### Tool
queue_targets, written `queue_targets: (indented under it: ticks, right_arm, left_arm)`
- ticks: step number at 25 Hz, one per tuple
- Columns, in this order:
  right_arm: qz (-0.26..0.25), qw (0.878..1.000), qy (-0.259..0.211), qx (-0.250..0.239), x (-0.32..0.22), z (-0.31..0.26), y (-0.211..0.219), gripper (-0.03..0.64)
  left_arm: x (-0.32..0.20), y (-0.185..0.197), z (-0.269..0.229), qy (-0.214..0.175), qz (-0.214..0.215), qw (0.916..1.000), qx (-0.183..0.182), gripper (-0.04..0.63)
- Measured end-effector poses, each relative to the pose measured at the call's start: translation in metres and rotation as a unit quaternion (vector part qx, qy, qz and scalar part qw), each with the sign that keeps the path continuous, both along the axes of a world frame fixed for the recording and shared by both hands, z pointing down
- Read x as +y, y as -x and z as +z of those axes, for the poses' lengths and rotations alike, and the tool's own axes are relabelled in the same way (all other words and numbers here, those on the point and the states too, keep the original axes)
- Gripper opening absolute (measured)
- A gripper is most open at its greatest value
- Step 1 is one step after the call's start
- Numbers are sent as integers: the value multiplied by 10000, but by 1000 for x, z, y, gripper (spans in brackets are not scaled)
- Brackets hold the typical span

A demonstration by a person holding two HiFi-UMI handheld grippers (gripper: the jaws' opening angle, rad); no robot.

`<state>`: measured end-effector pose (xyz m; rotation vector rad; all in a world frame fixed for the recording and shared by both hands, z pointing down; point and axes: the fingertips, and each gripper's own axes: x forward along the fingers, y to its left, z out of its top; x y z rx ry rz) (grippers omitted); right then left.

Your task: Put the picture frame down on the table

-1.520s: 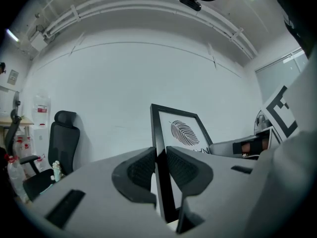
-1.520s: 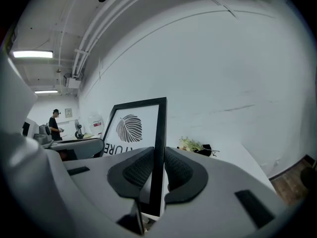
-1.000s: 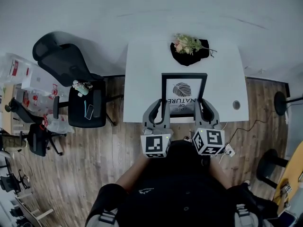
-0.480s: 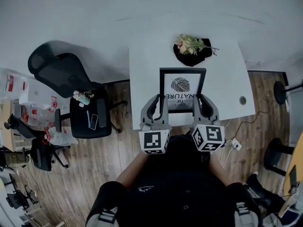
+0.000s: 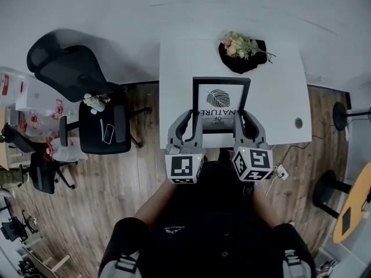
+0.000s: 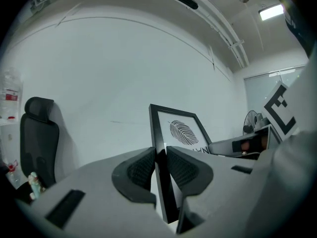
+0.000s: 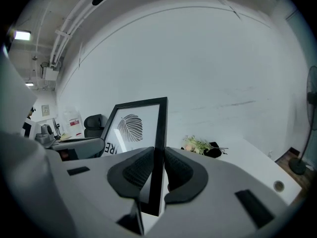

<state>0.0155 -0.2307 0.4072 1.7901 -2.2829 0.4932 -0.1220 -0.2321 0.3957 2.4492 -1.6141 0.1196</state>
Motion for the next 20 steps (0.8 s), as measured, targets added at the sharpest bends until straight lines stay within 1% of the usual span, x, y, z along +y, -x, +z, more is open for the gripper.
queue_targets:
  ticks: [5,9,12,20]
  right_arm:
    - [-257,9990,358,-86,-10,24,14,67]
    - [-429,9977,533,-12,-23,40,17,67]
    - [-515,9962,706,-61,-26,52,19,67]
    - [-684,9884,1347,-151,-35,97,17,67]
  left_arm:
    - [-3,15,24,332,-224,9991,-109,77]
    - [-9,17,41,533,-332,9980,-65,78]
    - [-12,18,52,675,-394,9969,-50,78]
    - [-18,16,95,1231,-577,9907,-38,78]
